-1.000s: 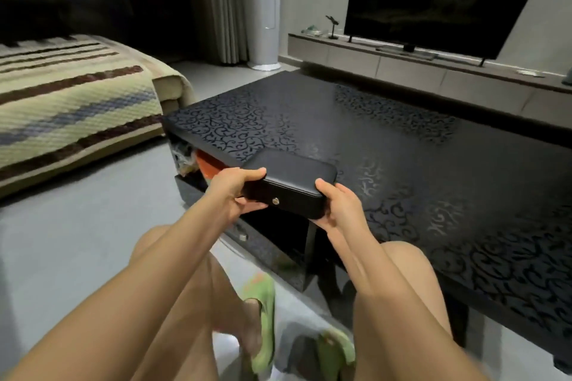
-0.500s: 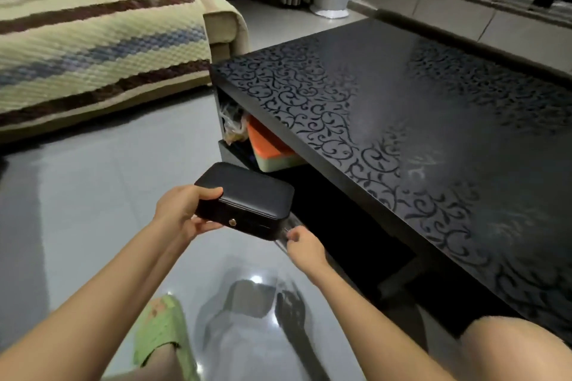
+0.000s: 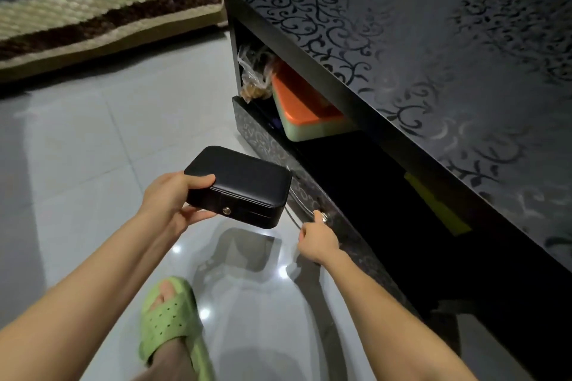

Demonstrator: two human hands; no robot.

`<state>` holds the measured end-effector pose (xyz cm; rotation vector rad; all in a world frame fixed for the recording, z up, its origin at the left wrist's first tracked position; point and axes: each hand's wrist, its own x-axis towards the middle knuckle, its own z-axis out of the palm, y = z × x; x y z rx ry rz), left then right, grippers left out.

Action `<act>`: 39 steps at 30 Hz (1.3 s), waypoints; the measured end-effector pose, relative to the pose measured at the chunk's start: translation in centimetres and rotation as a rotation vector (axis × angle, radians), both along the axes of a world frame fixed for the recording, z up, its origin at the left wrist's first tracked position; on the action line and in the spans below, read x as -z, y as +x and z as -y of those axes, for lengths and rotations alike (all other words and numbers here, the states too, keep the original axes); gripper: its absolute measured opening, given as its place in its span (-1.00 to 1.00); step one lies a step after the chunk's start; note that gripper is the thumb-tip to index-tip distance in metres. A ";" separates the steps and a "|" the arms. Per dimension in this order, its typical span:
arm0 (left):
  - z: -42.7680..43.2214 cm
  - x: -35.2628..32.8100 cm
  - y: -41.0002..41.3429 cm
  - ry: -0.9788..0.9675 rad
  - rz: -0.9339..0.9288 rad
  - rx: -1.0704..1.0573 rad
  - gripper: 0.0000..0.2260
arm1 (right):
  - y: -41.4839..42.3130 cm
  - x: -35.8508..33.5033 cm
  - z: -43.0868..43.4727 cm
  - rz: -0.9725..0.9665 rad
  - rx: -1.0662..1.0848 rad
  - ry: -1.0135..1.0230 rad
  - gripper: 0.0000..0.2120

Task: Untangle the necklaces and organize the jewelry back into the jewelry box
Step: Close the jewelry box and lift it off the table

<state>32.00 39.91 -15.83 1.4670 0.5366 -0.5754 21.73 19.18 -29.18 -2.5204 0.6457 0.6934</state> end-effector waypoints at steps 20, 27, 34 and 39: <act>1.1 4.3 -5.6 -0.054 -0.107 0.304 -0.71 | -7.9 -6.5 -3.8 0.451 1.180 1.214 -0.58; 1.4 7.1 -10.2 0.228 -0.323 0.285 -0.67 | -12.6 -6.2 1.8 0.525 1.148 0.821 -0.60; 2.3 8.1 -12.2 0.227 -0.334 0.374 -0.59 | -12.3 -9.0 4.8 0.299 0.694 0.229 -0.36; 3.1 8.8 -13.4 0.296 -0.282 0.426 -0.67 | -11.7 -6.9 3.1 -0.012 0.350 0.232 -0.38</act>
